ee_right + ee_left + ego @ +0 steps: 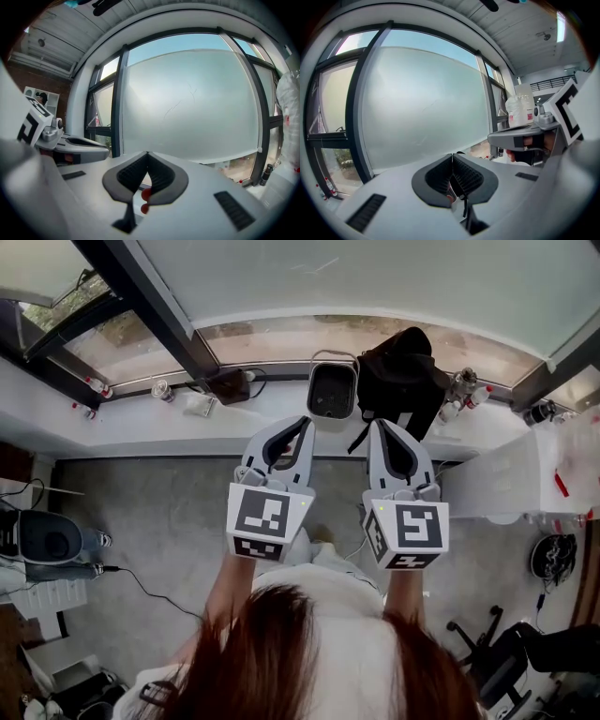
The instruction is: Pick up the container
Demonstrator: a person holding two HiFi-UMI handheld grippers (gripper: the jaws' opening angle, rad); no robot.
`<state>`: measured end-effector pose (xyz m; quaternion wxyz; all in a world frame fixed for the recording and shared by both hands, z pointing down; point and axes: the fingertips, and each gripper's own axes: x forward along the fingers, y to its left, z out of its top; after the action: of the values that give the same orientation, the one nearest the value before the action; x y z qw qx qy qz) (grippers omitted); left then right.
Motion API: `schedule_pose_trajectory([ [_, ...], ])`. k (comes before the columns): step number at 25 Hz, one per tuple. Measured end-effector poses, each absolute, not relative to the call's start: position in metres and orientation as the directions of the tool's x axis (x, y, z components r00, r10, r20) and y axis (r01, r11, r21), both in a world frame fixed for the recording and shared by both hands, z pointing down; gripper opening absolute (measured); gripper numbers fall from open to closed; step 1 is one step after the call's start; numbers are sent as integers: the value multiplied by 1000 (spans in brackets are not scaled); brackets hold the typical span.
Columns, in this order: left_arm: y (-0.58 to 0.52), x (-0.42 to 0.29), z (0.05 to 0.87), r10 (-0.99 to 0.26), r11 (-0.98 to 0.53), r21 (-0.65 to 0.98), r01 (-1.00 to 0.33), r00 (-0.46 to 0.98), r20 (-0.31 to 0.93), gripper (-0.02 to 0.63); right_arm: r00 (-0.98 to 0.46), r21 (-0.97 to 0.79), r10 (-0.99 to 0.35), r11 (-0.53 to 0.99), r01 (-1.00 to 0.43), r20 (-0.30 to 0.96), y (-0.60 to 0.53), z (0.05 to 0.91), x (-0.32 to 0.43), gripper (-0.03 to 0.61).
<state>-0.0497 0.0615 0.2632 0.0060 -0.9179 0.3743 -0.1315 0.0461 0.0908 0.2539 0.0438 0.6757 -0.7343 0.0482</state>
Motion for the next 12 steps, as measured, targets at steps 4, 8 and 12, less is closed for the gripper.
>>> schedule_pose_trajectory([
  [4, 51, -49, 268, -699, -708, -115, -697, 669, 253, 17, -78, -27, -987, 75, -997, 141, 82, 262, 54, 25],
  [8, 36, -47, 273, -698, -708, -113, -697, 669, 256, 17, -68, -28, -987, 65, -997, 143, 70, 265, 60, 25],
  [12, 16, -40, 276, -697, -710, -114, -695, 671, 253, 17, -62, -29, -988, 59, -998, 144, 50, 268, 66, 25],
])
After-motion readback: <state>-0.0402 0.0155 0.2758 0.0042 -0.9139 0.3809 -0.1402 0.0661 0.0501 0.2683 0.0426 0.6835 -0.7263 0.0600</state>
